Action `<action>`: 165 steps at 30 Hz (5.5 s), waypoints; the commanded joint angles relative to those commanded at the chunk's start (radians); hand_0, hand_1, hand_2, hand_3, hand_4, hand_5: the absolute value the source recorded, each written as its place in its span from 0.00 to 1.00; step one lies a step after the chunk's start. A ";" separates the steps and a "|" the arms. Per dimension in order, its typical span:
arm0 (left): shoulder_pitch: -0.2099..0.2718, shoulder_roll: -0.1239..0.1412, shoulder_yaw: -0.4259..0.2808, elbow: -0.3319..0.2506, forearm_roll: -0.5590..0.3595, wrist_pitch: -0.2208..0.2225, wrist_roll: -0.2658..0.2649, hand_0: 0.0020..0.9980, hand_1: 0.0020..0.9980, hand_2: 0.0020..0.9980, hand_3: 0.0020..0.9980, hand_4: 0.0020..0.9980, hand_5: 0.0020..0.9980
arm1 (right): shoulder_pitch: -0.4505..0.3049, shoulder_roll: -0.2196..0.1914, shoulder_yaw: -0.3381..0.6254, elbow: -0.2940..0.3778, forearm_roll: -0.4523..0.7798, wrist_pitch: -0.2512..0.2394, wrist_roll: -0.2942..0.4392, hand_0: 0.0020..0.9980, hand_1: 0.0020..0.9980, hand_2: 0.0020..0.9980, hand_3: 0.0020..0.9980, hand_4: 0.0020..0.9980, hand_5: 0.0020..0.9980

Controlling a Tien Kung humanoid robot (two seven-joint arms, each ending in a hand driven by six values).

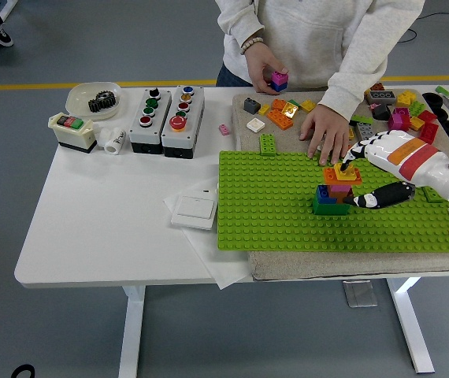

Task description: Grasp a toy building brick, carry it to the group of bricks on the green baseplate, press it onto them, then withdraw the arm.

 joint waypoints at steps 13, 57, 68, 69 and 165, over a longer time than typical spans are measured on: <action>-0.001 0.000 0.002 0.000 0.000 0.002 0.002 0.83 0.83 0.80 0.61 0.69 0.61 | 0.003 0.004 -0.002 0.001 -0.009 0.005 -0.004 0.67 0.66 0.72 0.62 0.86 0.57; 0.001 0.000 0.007 -0.001 0.000 -0.003 -0.002 0.83 0.83 0.80 0.61 0.69 0.61 | -0.009 0.008 0.003 -0.021 -0.008 0.019 -0.002 0.66 0.66 0.72 0.62 0.86 0.55; 0.001 0.000 0.007 -0.001 0.000 -0.004 -0.005 0.83 0.83 0.80 0.61 0.69 0.61 | -0.012 0.000 0.029 -0.011 0.000 0.017 0.000 0.66 0.66 0.72 0.62 0.87 0.55; 0.001 0.000 0.007 -0.001 0.000 -0.004 -0.005 0.83 0.83 0.80 0.61 0.69 0.61 | -0.012 -0.001 0.030 -0.010 0.001 0.017 0.001 0.66 0.66 0.72 0.62 0.87 0.55; 0.007 0.002 0.008 -0.001 0.000 -0.016 -0.016 0.82 0.83 0.80 0.61 0.69 0.61 | -0.043 0.011 0.205 0.093 0.804 0.112 -0.086 0.84 0.81 0.84 0.85 1.00 0.72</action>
